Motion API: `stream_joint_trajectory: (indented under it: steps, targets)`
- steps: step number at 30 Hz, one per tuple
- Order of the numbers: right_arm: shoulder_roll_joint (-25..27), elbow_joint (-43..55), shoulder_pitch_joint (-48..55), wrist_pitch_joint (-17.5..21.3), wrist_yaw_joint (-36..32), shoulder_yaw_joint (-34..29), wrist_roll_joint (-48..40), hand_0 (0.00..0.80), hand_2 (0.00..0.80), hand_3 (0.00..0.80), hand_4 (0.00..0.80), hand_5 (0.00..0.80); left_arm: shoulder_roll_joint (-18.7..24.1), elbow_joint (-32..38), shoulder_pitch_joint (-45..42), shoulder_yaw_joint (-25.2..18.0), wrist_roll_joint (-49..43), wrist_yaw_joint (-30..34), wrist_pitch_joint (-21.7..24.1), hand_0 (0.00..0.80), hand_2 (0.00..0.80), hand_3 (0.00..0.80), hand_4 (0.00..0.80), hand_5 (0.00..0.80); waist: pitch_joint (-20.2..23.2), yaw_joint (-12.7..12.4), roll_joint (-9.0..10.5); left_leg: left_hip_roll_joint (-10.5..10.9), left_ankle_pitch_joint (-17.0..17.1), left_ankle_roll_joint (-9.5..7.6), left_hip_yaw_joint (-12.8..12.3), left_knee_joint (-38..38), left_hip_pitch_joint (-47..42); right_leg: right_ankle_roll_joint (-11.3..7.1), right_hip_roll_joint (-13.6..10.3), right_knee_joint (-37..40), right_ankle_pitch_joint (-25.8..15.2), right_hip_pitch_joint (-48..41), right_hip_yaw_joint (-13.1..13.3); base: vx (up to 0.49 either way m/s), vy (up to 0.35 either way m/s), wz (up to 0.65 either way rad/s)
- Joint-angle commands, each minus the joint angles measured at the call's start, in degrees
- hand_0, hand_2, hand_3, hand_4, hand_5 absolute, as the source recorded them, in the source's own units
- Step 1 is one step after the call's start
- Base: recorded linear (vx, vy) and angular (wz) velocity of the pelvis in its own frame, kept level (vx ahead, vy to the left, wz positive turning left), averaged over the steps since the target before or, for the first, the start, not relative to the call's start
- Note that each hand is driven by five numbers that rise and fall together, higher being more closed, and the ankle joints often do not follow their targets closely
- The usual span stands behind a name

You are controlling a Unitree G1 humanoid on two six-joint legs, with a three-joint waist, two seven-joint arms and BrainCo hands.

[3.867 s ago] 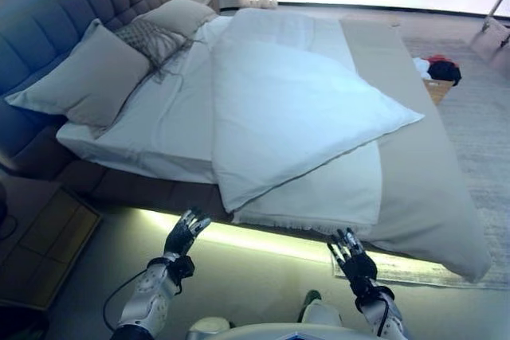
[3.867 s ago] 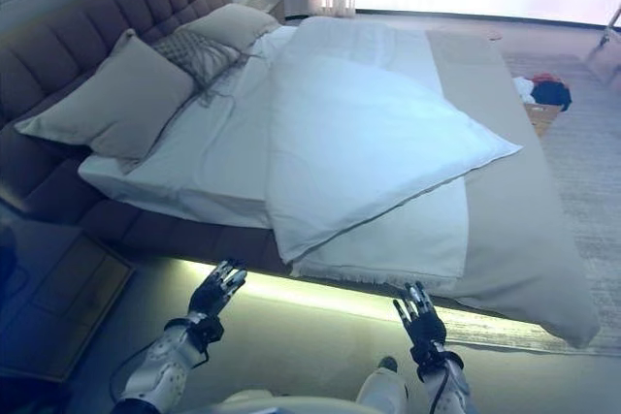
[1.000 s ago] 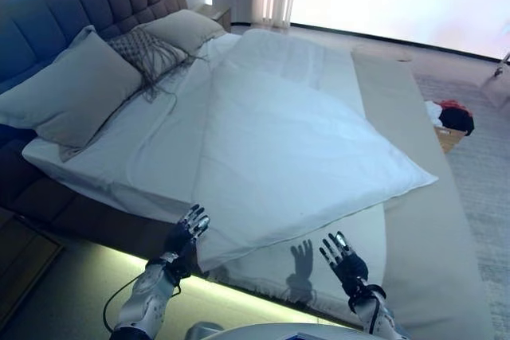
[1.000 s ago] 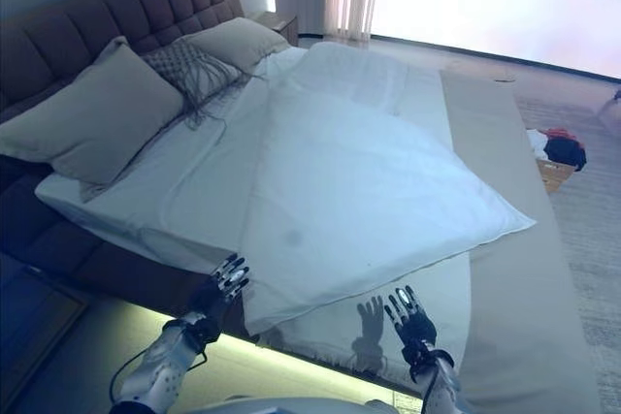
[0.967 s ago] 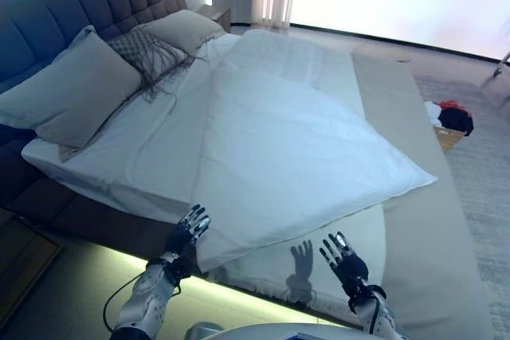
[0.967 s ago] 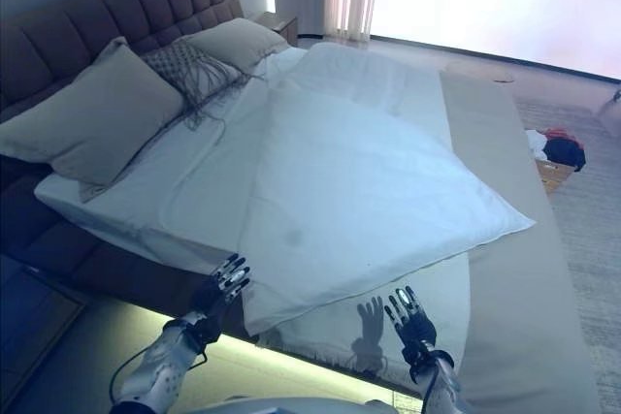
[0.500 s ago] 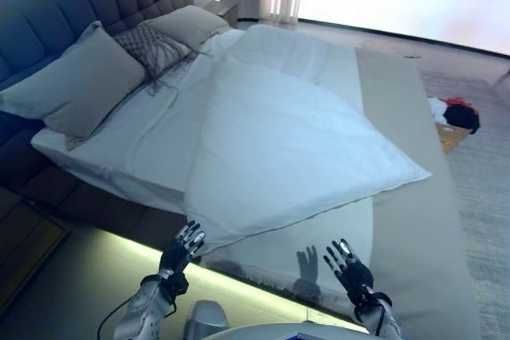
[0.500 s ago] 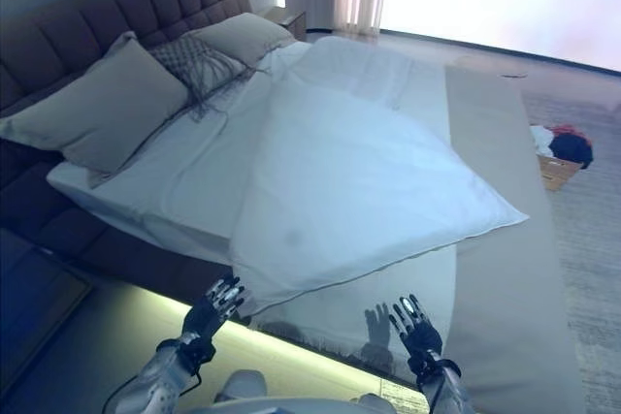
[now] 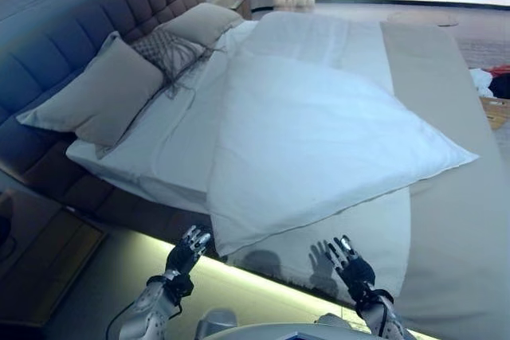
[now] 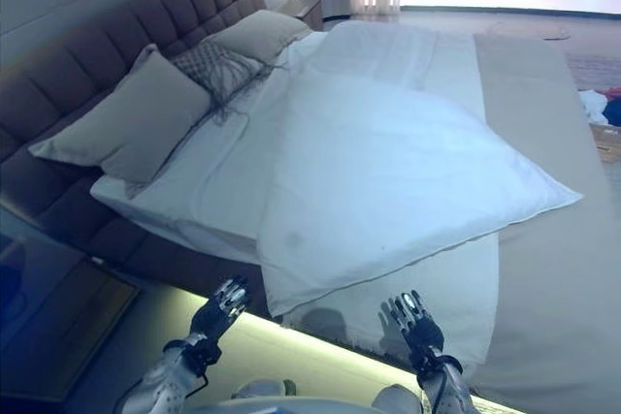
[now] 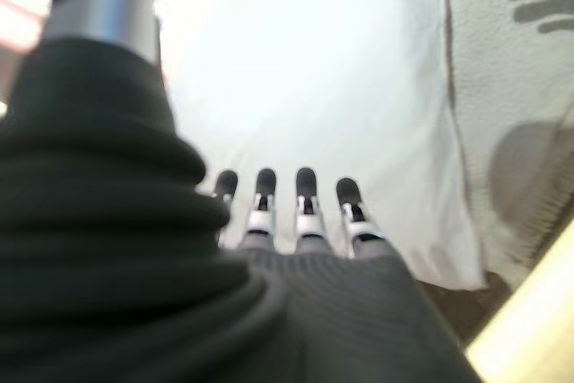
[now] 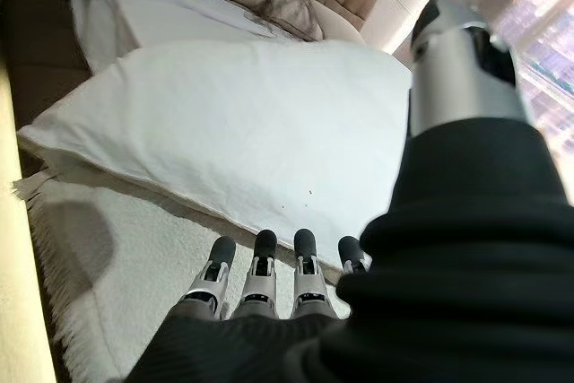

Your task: Make the bed neatly

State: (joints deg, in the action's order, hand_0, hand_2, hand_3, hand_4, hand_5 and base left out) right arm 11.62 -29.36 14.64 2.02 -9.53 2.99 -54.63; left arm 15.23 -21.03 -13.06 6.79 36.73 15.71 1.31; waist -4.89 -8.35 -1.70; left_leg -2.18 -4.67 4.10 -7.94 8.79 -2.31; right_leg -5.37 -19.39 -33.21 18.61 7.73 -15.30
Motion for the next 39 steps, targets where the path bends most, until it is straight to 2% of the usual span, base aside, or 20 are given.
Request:
stream_joint_trajectory:
  steps: [1, 3, 4, 5, 6, 8, 9, 10, 12, 13, 14, 15, 17, 20, 21, 25, 30, 33, 37, 39]
  targets:
    - [-1.2, 5.8, 1.0, 1.5, -1.1, -0.7, 2.0, 0.000, 0.000, 0.000, 0.000, 0.000, 3.6, 6.6, -1.9, -1.2, -0.7, -2.0, 1.5, 0.000, 0.000, 0.000, 0.000, 0.000, 1.0, -0.3, 1.33, -0.1, 3.2, -5.20, 2.0, 2.1, 5.9, -3.68, -7.9, 6.5, -21.5, -8.3, 1.3, 0.246, 0.347, -0.09]
    - [-1.8, 5.5, 1.3, 2.4, -2.0, -0.4, 2.6, 0.000, 0.000, 0.000, 0.000, 0.000, 4.3, 4.6, -0.8, -0.8, -1.6, -2.0, 2.8, 0.000, 0.000, 0.000, 0.000, 0.000, 1.4, 0.0, 0.50, 2.2, 2.2, -7.30, 1.9, 1.2, 5.1, -2.95, -8.9, 0.8, -23.3, -4.6, 2.8, 0.235, 0.336, -0.11]
    - [-1.9, 5.4, 1.4, 2.5, -1.8, -0.4, 2.7, 0.000, 0.000, 0.000, 0.000, 0.000, 4.3, 4.3, -0.4, -0.7, -2.0, -2.1, 3.0, 0.000, 0.000, 0.000, 0.000, 0.000, 1.5, 0.0, 0.36, 2.6, 2.0, -7.53, 1.9, 1.3, 5.0, -2.58, -8.7, 0.1, -23.2, -3.9, 3.1, 0.278, 0.265, -0.02]
    - [-2.0, 5.0, 1.3, 2.4, -0.9, -0.3, 2.8, 0.000, 0.000, 0.000, 0.000, 0.000, 4.6, 3.9, 0.4, -0.4, -2.5, -2.4, 3.3, 0.000, 0.000, 0.000, 0.000, 0.000, 1.6, 0.2, 0.40, 3.7, 0.1, -7.77, 2.4, 1.8, 4.2, -2.98, -8.3, -1.9, -21.8, -3.4, 4.1, 0.254, 0.189, 0.02]
    - [-1.7, 4.3, 1.1, 2.4, -0.4, -0.5, 2.3, 0.000, 0.000, 0.000, 0.000, 0.000, 4.7, 3.7, 0.8, -0.5, -2.8, -2.7, 3.4, 0.000, 0.000, 0.000, 0.000, 0.000, 1.7, 0.1, 0.43, 4.1, -0.3, -8.06, 2.5, 2.1, 4.1, -2.66, -7.7, -1.6, -21.7, -3.3, 3.9, 0.282, 0.165, 0.00]
    - [-1.3, 2.0, 0.2, 2.7, 0.0, -0.4, 0.3, 0.000, 0.000, 0.000, 0.000, 0.000, 5.0, 3.4, 1.9, -0.2, -2.2, -4.7, 3.3, 0.000, 0.000, 0.000, 0.000, 0.000, 1.7, 0.0, 0.90, 4.9, -0.6, -8.19, 3.2, 2.1, 3.7, -2.70, -5.9, 2.2, -23.1, -3.4, 2.5, 0.146, 0.029, -0.08]
    - [-1.1, 0.3, -0.9, 2.7, 0.0, -0.7, -0.7, 0.000, 0.000, 0.000, 0.000, 0.000, 5.3, 3.3, 2.5, -0.5, -1.6, -5.2, 3.1, 0.000, 0.000, 0.000, 0.000, 0.000, 1.5, -0.2, 1.28, 4.8, 0.6, -8.24, 2.6, 1.7, 3.9, -1.82, -4.7, 7.1, -24.7, -3.4, 0.4, 0.073, -0.091, -0.22]
    - [-0.8, -0.9, -1.9, 2.8, -0.1, -0.8, -1.4, 0.000, 0.000, 0.000, 0.000, 0.000, 5.4, 3.4, 2.9, -0.6, -1.2, -5.8, 3.1, 0.000, 0.000, 0.000, 0.000, 0.000, 1.1, -0.2, 1.77, 4.8, 0.4, -7.89, 2.6, 1.4, 3.4, -2.04, -3.8, 11.0, -25.5, -3.3, -0.4, 0.085, -0.177, -0.35]
    - [0.2, -5.0, -5.4, 2.3, -1.3, -1.5, -4.0, 0.000, 0.000, 0.000, 0.000, 0.000, 5.7, 4.0, 4.4, -1.0, 0.2, -6.4, 2.5, 0.000, 0.000, 0.000, 0.000, 0.000, -0.3, 0.0, 3.49, 5.3, -1.6, -6.96, 2.9, 0.0, 1.2, -4.44, -1.5, 21.2, -28.6, -0.2, -1.6, 0.178, -0.215, -0.51]
    - [1.1, -7.0, -7.6, 2.4, -1.7, -1.9, -5.1, 0.000, 0.000, 0.000, 0.000, 0.000, 6.0, 4.3, 5.7, -1.1, 0.8, -6.2, 2.1, 0.000, 0.000, 0.000, 0.000, 0.000, -1.3, 0.0, 3.66, 5.1, -2.7, -6.92, 2.7, -0.1, 0.9, -5.05, -0.9, 23.4, -29.9, 1.6, -1.7, 0.048, -0.151, -0.79]
    - [1.9, -8.6, -9.2, 2.7, -2.2, -2.5, -5.6, 0.000, 0.000, 0.000, 0.000, 0.000, 6.2, 4.1, 6.7, -1.1, 0.9, -5.5, 2.3, 0.000, 0.000, 0.000, 0.000, 0.000, -2.5, 0.2, 4.01, 5.2, -2.7, -7.30, 2.0, 0.4, 1.7, -4.60, -0.9, 24.2, -31.1, 3.1, -1.3, -0.053, -0.112, -0.89]
    - [2.8, -11.1, -10.9, 2.9, -3.1, -3.5, -6.5, 0.000, 0.000, 0.000, 0.000, 0.000, 6.6, 3.4, 7.5, -0.7, 1.3, -4.8, 2.6, 0.000, 0.000, 0.000, 0.000, 0.000, -3.3, -0.3, 3.96, 4.5, -2.7, -7.13, 2.0, 1.2, 2.8, -4.81, -0.9, 24.2, -30.0, 2.8, -1.3, -0.053, -0.111, -0.61]
    - [3.0, -12.8, -12.6, 3.0, -1.4, -4.6, -7.5, 0.000, 0.000, 0.000, 0.000, 0.000, 6.7, 3.4, 7.5, 0.1, 3.0, -4.5, 2.3, 0.000, 0.000, 0.000, 0.000, 0.000, -4.0, -1.6, 4.26, 2.3, -1.7, -5.83, 0.6, 3.0, 5.4, -5.40, -0.8, 25.0, -29.5, 0.8, -3.2, -0.027, -0.145, 0.08]
    - [3.8, -15.9, -16.2, 6.4, -1.3, -4.5, -11.3, 0.000, 0.000, 0.000, 0.000, 0.000, 7.6, 5.2, 9.2, 1.5, 4.8, -4.0, 1.6, 0.000, 0.000, 0.000, 0.000, 0.000, -5.1, -3.6, 4.43, -1.9, -0.6, -3.42, -0.3, 4.5, 9.8, -5.22, -0.6, 25.4, -28.1, 1.2, -6.0, -0.188, -0.164, 0.56]
    - [3.9, -17.1, -17.4, 7.2, -1.2, -4.8, -12.6, 0.000, 0.000, 0.000, 0.000, 0.000, 7.8, 5.4, 10.0, 1.9, 5.1, -4.0, 1.3, 0.000, 0.000, 0.000, 0.000, 0.000, -5.4, -4.2, 4.46, -2.7, 0.0, -2.89, -0.3, 4.0, 10.6, -5.28, -0.7, 25.5, -28.0, 1.5, -7.1, -0.176, -0.100, 0.61]
    - [3.7, -22.6, -19.4, 6.7, 0.7, -8.1, -14.1, 0.000, 0.000, 0.000, 0.000, 0.000, 7.3, 5.2, 9.3, 3.0, 3.8, -3.4, -0.5, 0.000, 0.000, 0.000, 0.000, 0.000, -5.6, -6.2, 4.42, -3.6, 0.7, -2.08, 0.6, 2.2, 9.1, -5.96, -3.1, 23.7, -28.2, 1.2, -10.2, 0.072, -0.010, 0.43]
    - [4.3, -31.8, -18.7, 2.8, -5.1, -13.2, -17.8, 0.000, 0.000, 0.000, 0.000, 0.000, 7.4, 6.7, 6.9, 4.6, 1.7, -2.6, -2.5, 0.000, 0.000, 0.000, 0.000, 0.000, -5.0, -6.6, 3.81, -3.6, 0.3, -2.56, -0.1, 0.0, 4.6, -7.67, -7.0, 20.0, -29.1, 1.2, -12.2, 0.231, 0.071, 0.34]
    - [5.3, -34.1, -20.2, 1.2, -6.9, -14.6, -22.3, 0.000, 0.000, 0.000, 0.000, 0.000, 8.3, 7.9, 8.0, 6.7, 2.1, -3.3, -2.2, 0.000, 0.000, 0.000, 0.000, 0.000, -6.2, -6.8, 3.32, -3.1, -0.9, -3.43, 1.3, 3.2, 7.4, -8.42, -10.0, 15.3, -29.7, 6.0, -10.8, 0.012, 0.070, 0.30]
    - [7.8, -35.4, -24.0, 0.5, -8.3, -15.0, -26.5, 0.000, 0.000, 0.000, 0.000, 0.000, 10.1, 8.9, 10.8, 8.7, 3.6, -4.6, -0.6, 0.000, 0.000, 0.000, 0.000, 0.000, -8.7, -7.1, 2.53, -2.4, -2.1, -4.04, 2.3, 7.5, 13.1, -8.61, -11.8, 12.5, -29.8, 11.7, -8.7, -0.222, 0.020, 0.26]
    - [12.9, -36.0, -31.0, -0.8, -9.2, -15.2, -29.8, 0.000, 0.000, 0.000, 0.000, 0.000, 11.4, 9.0, 16.2, 11.1, 7.4, -6.3, 1.4, 0.000, 0.000, 0.000, 0.000, 0.000, -11.9, -6.9, -0.42, -2.3, -3.1, -3.58, 3.6, 10.5, 19.4, -8.86, -12.5, 10.0, -28.7, 17.4, -5.8, -0.388, 0.089, 0.37]
